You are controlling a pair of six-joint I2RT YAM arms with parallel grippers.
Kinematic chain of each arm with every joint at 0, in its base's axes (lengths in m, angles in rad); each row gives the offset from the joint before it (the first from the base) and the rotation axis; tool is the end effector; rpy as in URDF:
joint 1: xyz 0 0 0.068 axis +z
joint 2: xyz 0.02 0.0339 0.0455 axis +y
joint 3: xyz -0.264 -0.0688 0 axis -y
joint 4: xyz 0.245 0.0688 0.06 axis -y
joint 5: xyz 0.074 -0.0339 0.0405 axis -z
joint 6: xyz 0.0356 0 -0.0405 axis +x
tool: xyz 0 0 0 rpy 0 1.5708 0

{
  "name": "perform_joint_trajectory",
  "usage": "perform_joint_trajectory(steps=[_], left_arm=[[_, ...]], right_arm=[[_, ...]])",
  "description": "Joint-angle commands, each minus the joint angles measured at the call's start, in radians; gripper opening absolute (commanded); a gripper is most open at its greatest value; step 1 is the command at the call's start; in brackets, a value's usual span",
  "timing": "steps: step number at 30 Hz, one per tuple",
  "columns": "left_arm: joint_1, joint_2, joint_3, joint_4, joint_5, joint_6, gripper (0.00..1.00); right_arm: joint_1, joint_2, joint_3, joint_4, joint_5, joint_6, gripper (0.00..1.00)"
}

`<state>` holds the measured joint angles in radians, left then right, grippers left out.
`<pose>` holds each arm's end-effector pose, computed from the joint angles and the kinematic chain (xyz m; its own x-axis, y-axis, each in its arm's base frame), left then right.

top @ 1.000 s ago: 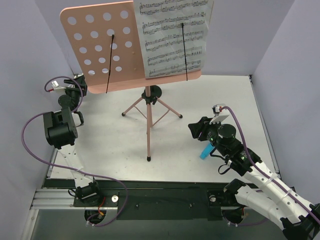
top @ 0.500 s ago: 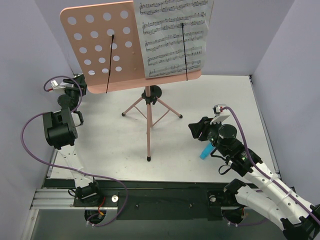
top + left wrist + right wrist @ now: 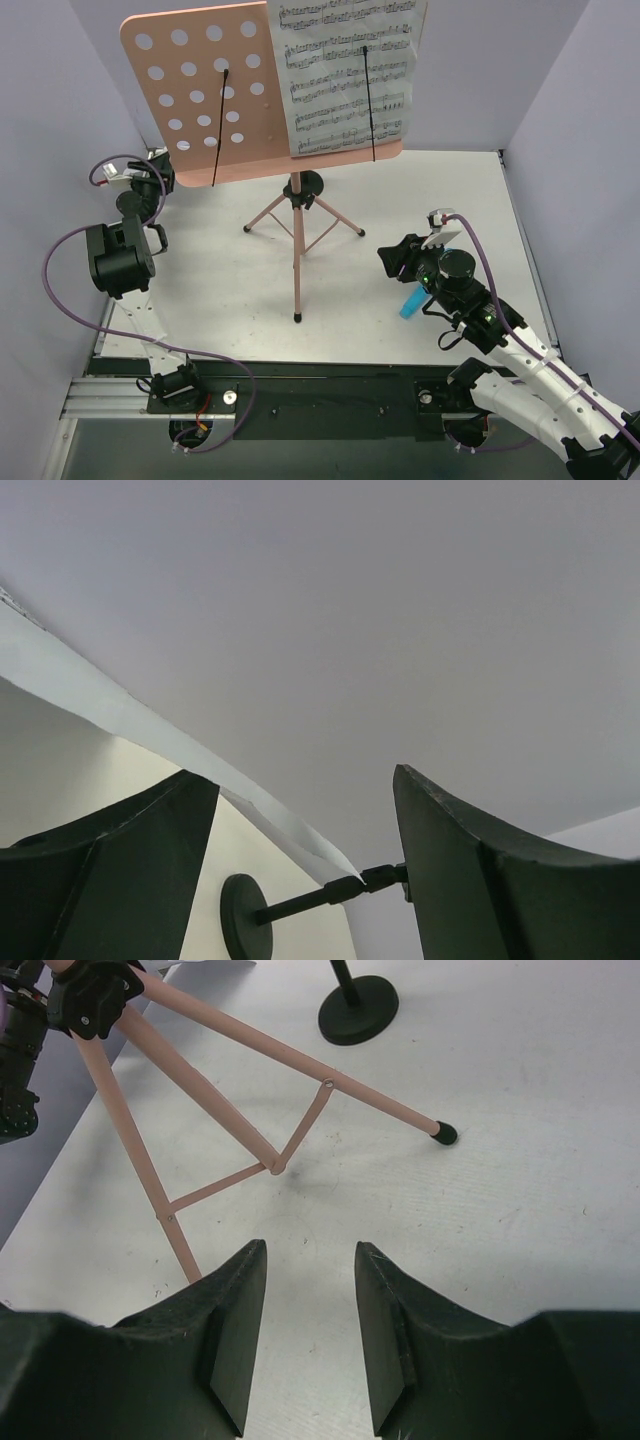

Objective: Set up the instrument practice props

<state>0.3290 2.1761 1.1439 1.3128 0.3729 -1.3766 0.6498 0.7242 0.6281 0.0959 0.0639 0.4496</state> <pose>0.4304 0.1332 0.1807 0.0207 -0.9585 -0.2844 0.2630 0.2797 -0.9234 0.1458 0.1079 0.3246 -0.2405 0.3620 -0.9006 -0.4979 0.7505 0.4346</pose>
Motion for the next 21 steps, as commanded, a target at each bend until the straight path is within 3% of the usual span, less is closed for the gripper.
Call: perform_joint_trajectory(steps=[1,8,15,21], left_arm=[[0.007,0.031,-0.021,0.316,0.012,-0.018,0.8],[0.007,0.074,-0.055,0.298,0.012,-0.01,0.8],[0.008,0.074,-0.09,0.163,0.0,0.046,0.77],[0.008,0.093,-0.088,0.109,0.006,0.077,0.51]], right_arm=[[0.008,-0.009,-0.004,0.021,0.007,0.011,0.36],[0.008,-0.009,-0.005,0.021,0.01,0.012,0.36],[0.008,-0.008,-0.005,0.019,0.005,0.012,0.36],[0.008,-0.009,-0.004,0.016,0.007,0.011,0.36]])
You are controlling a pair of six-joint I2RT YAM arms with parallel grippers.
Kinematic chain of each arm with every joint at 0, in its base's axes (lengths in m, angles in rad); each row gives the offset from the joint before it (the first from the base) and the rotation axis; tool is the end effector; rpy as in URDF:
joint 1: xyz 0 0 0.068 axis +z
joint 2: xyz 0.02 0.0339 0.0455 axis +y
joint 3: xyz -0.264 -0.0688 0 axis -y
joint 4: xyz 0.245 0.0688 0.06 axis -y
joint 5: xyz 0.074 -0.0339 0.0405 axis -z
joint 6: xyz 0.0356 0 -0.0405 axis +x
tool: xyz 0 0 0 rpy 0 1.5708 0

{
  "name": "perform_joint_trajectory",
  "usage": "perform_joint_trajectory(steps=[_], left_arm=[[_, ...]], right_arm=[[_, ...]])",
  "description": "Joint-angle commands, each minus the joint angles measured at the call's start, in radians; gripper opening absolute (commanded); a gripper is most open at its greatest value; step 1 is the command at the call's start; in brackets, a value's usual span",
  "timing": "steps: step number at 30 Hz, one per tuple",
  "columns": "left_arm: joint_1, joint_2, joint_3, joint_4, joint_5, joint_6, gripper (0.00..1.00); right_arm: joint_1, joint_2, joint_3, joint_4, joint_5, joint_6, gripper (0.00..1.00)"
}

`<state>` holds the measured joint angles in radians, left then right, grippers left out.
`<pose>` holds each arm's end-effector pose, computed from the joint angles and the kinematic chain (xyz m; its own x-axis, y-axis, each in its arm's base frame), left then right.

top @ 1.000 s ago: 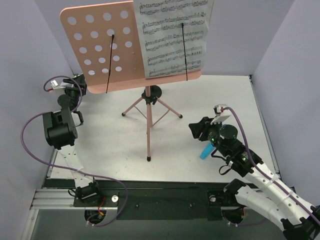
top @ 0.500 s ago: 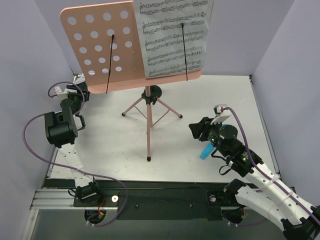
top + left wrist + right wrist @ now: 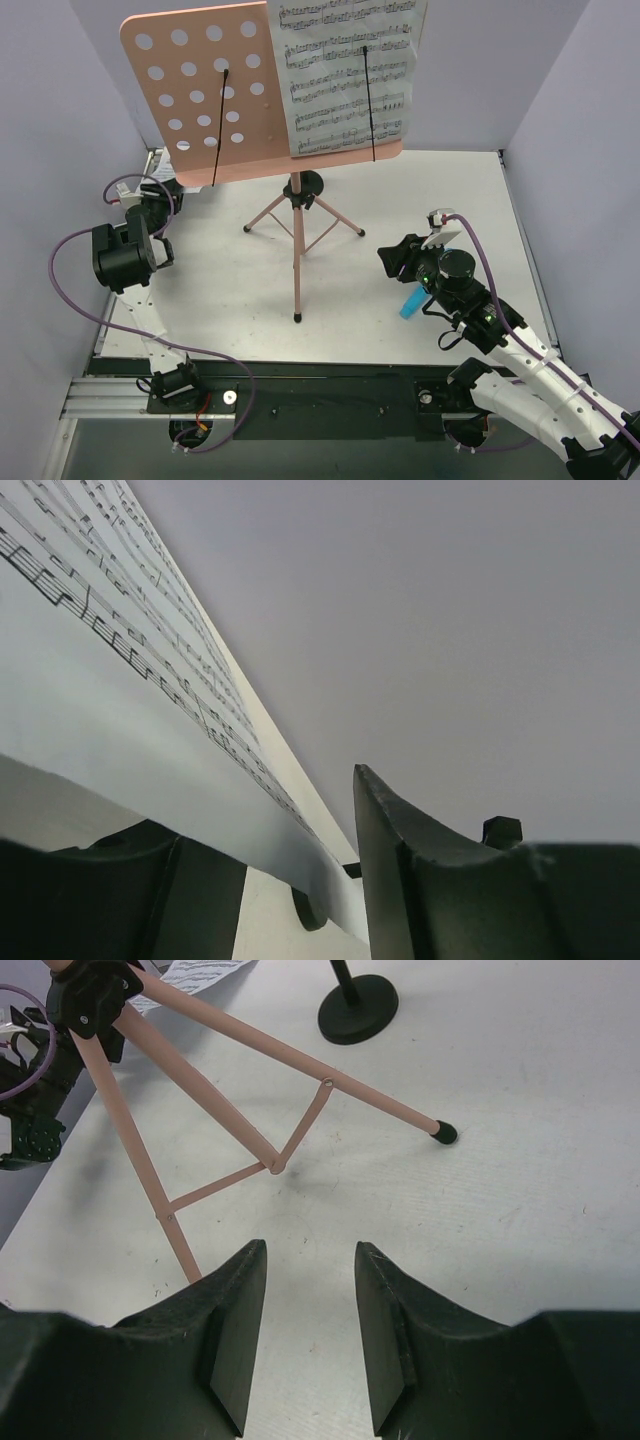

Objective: Set up the instrument practice props

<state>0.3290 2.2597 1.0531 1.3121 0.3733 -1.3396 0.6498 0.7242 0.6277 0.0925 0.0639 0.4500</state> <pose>0.4184 0.1291 0.1210 -0.0184 -0.9640 -0.2653 0.1067 0.2619 -0.9592 0.1458 0.1080 0.3241 -0.2434 0.3602 -0.9006 -0.4965 0.7513 0.4347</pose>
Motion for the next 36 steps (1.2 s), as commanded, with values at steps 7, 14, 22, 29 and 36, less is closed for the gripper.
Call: perform_joint_trajectory(steps=[7,14,22,29,36], left_arm=[[0.007,0.006,0.042,0.037,0.098,0.077,0.0],[0.005,-0.273,-0.053,-0.245,0.134,0.206,0.0],[-0.1,-0.915,-0.036,-1.391,-0.105,0.831,0.0],[-0.162,-1.431,-0.136,-1.853,-0.2,0.957,0.0],[-0.251,-1.674,0.011,-2.33,-0.352,1.076,0.0]], right_arm=[[0.008,-0.006,-0.002,0.021,0.007,0.012,0.36],[0.007,-0.014,-0.005,0.021,0.008,0.009,0.36],[0.005,-0.023,-0.008,0.016,0.013,-0.02,0.36],[0.004,-0.019,0.02,0.009,-0.007,-0.043,0.37],[0.004,-0.028,0.059,-0.017,-0.033,-0.065,0.37]])
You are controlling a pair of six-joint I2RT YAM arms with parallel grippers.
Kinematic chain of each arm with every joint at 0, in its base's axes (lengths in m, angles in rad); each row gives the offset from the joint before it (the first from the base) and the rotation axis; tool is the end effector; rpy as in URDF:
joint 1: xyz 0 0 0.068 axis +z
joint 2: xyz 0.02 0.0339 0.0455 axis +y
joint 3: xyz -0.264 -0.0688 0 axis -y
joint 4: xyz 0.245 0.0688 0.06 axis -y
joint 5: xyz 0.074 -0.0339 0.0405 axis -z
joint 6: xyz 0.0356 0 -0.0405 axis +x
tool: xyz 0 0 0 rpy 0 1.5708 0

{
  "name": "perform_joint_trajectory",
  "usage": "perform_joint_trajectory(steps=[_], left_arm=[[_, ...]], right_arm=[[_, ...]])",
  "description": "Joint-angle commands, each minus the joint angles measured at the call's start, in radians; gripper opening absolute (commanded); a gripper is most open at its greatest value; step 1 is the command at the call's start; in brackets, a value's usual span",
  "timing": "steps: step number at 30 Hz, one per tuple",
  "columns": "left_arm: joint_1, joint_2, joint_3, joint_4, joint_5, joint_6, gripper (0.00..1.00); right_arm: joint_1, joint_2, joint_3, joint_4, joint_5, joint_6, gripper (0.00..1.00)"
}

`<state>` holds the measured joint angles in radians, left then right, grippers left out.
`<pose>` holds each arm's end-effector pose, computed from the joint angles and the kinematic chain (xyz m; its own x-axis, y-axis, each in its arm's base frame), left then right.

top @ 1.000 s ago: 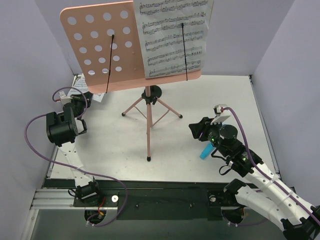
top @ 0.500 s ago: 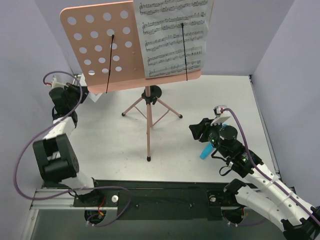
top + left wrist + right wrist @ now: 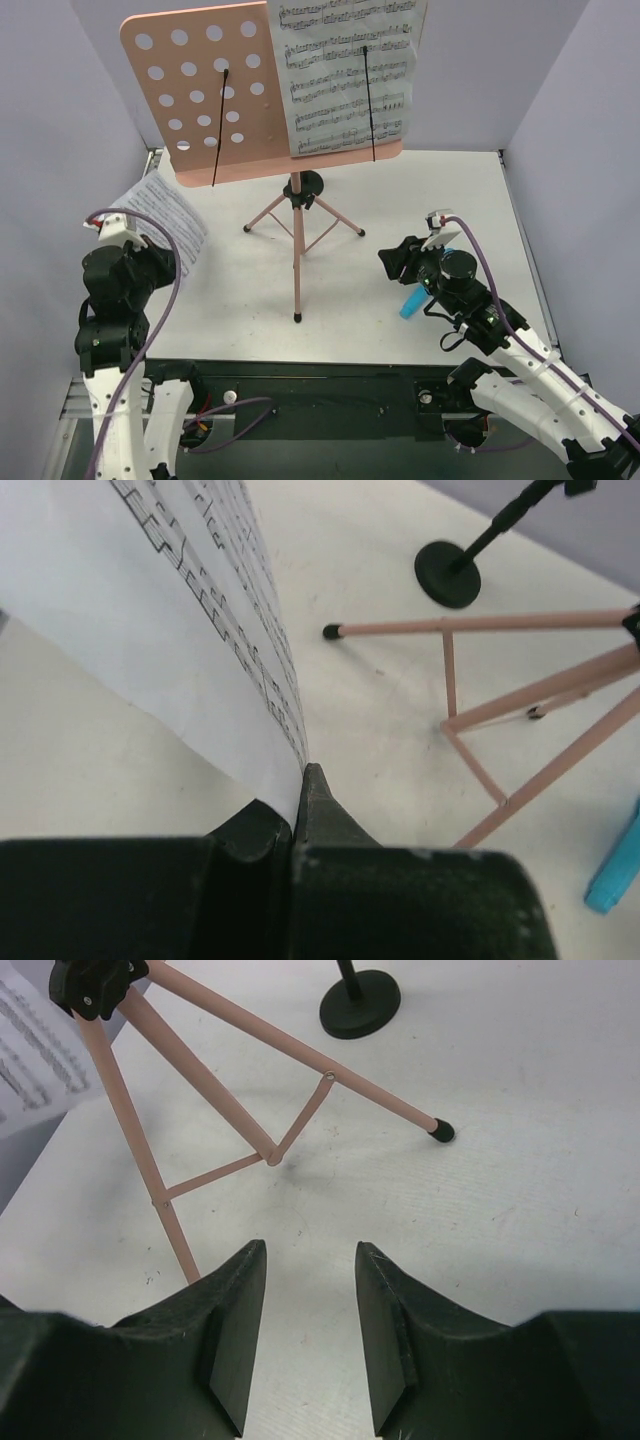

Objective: Set up the instrument practice props

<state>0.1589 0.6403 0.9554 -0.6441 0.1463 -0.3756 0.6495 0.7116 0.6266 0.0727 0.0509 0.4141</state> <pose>0.1252 0.0148 0.3689 -0.2893 -0.4139 -0.8631 -0.1359 0.9103 -0.3910 0.1435 0.1067 0.3235 -0.2357 0.3256 -0.9157 -0.5119 0.7593 0.4018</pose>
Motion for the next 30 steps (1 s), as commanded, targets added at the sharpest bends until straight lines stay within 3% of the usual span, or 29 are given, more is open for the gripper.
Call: perform_joint_trajectory(steps=[1,5,6,8,11,16,24,27,30], left_arm=[[-0.131,-0.074,0.121,-0.382,-0.11,0.122,0.0],[-0.193,-0.143,0.077,-0.284,0.227,0.19,0.0],[-0.194,-0.143,0.068,-0.217,0.366,0.176,0.0],[-0.197,-0.119,0.071,-0.151,0.499,0.126,0.0],[-0.268,-0.067,0.21,-0.219,0.518,0.176,0.0],[-0.461,0.05,0.489,-0.471,0.475,0.285,0.0],[-0.63,0.104,0.487,-0.479,0.72,0.29,0.0],[-0.715,0.137,0.5,-0.541,0.634,0.331,0.0],[-0.904,0.229,0.577,-0.643,0.448,0.407,0.0]], right_arm=[[0.006,-0.017,0.065,-0.004,-0.022,-0.038,0.37],[0.006,-0.031,0.085,-0.027,-0.029,-0.101,0.37],[0.006,-0.034,0.09,-0.037,-0.032,-0.109,0.37],[0.006,-0.041,0.116,-0.063,-0.042,-0.132,0.37],[0.006,-0.057,0.124,-0.1,-0.083,-0.155,0.37],[0.006,-0.095,0.098,-0.105,-0.189,-0.198,0.39],[0.006,-0.13,0.113,-0.105,-0.473,-0.261,0.41],[0.006,-0.142,0.125,-0.125,-0.511,-0.29,0.42],[0.006,-0.147,0.131,-0.148,-0.513,-0.31,0.42]])
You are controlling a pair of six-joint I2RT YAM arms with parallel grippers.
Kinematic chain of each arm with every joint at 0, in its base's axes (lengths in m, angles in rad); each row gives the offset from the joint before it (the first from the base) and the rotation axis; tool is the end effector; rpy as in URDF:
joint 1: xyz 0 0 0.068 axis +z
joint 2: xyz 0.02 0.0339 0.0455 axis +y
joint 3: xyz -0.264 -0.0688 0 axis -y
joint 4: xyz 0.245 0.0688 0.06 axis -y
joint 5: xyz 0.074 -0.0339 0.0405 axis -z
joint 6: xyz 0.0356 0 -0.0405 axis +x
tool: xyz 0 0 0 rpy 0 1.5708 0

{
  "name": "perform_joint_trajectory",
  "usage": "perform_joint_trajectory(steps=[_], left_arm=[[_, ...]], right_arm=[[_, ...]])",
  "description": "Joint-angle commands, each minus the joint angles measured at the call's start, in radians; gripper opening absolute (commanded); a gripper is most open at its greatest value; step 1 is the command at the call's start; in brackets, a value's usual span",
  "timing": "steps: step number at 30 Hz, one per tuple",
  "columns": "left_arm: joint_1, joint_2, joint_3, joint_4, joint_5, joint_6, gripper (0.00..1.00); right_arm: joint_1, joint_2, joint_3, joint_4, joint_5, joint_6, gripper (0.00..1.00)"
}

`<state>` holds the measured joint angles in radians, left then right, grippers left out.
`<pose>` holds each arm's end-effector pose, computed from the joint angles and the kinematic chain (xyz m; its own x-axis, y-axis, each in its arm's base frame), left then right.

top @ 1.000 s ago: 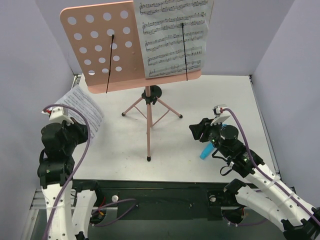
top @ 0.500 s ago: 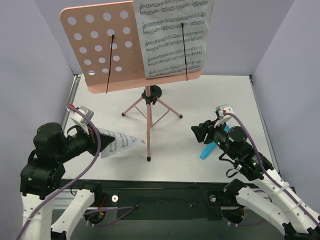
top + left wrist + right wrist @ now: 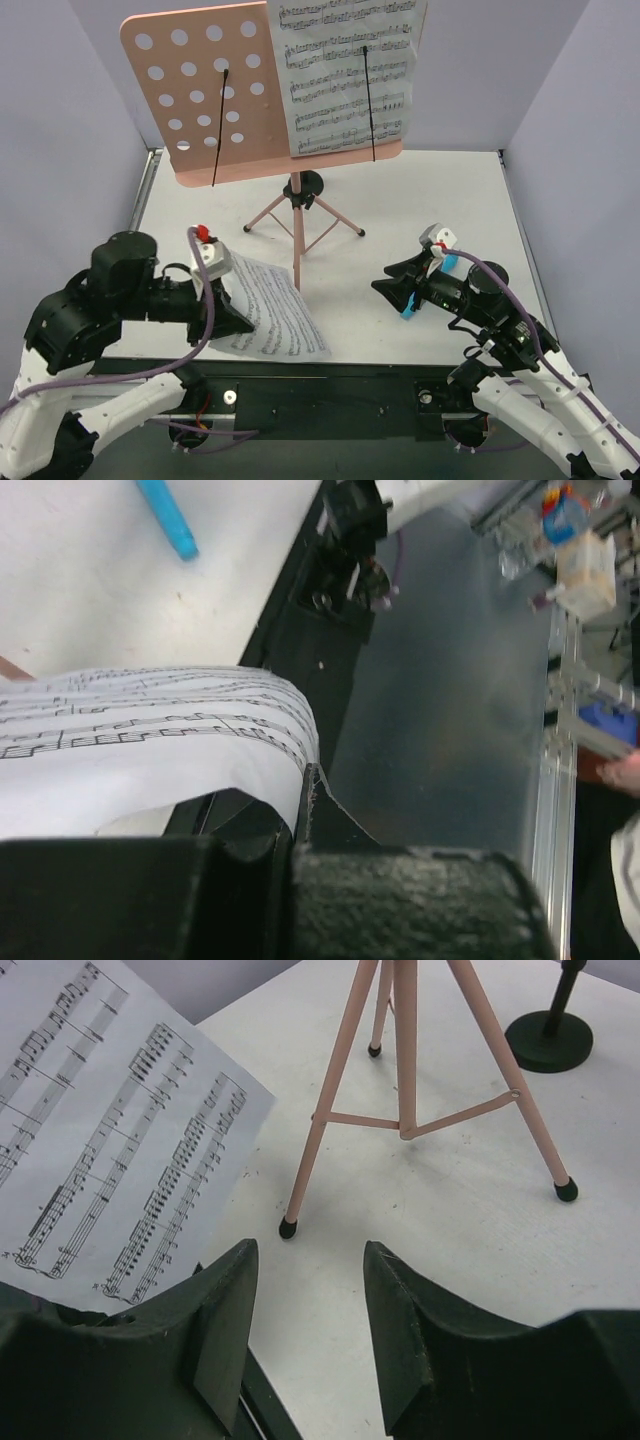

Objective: Set up the instrument practice props

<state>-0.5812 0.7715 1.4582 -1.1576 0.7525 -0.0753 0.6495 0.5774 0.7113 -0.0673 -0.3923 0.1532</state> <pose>0.0462 -0.0595 0.4539 -0.4466 0.2276 -0.8653 0.8787 0.2937 -0.3762 0.1035 0.0957 0.3569 -0.0793 0.1169 -0.9900 -0.8606 0.4931 0.1271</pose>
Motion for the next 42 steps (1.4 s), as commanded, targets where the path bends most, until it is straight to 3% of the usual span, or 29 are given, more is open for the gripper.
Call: perform_joint_trajectory(steps=[1,4,7,12,17,24,28,42], left_arm=[[-0.248,0.142,0.094,-0.18,-0.276,0.121,0.0],[-0.393,0.247,0.119,-0.243,-0.418,0.169,0.0],[-0.469,0.327,0.152,-0.237,-0.42,0.193,0.0],[-0.483,0.341,0.186,-0.197,-0.321,0.194,0.0],[-0.523,0.373,0.244,-0.254,-0.41,0.18,0.0],[-0.6,0.411,0.272,-0.32,-0.444,0.197,0.0],[-0.637,0.433,0.274,-0.324,-0.427,0.21,0.0],[-0.729,0.489,0.327,-0.329,-0.429,0.218,0.0]], right_arm=[[0.006,-0.014,0.048,-0.015,-0.069,-0.05,0.42],[0.006,-0.013,0.053,-0.02,-0.063,-0.053,0.42],[0.006,-0.02,0.054,-0.026,-0.065,-0.046,0.42],[0.006,-0.065,0.05,-0.04,-0.129,-0.056,0.46],[0.006,-0.067,0.083,-0.091,-0.341,-0.116,0.58],[0.006,0.021,0.16,-0.088,-0.493,-0.178,0.7],[0.004,0.061,0.224,-0.127,-0.592,-0.264,0.72],[0.006,0.133,0.289,-0.14,-0.663,-0.308,0.73]])
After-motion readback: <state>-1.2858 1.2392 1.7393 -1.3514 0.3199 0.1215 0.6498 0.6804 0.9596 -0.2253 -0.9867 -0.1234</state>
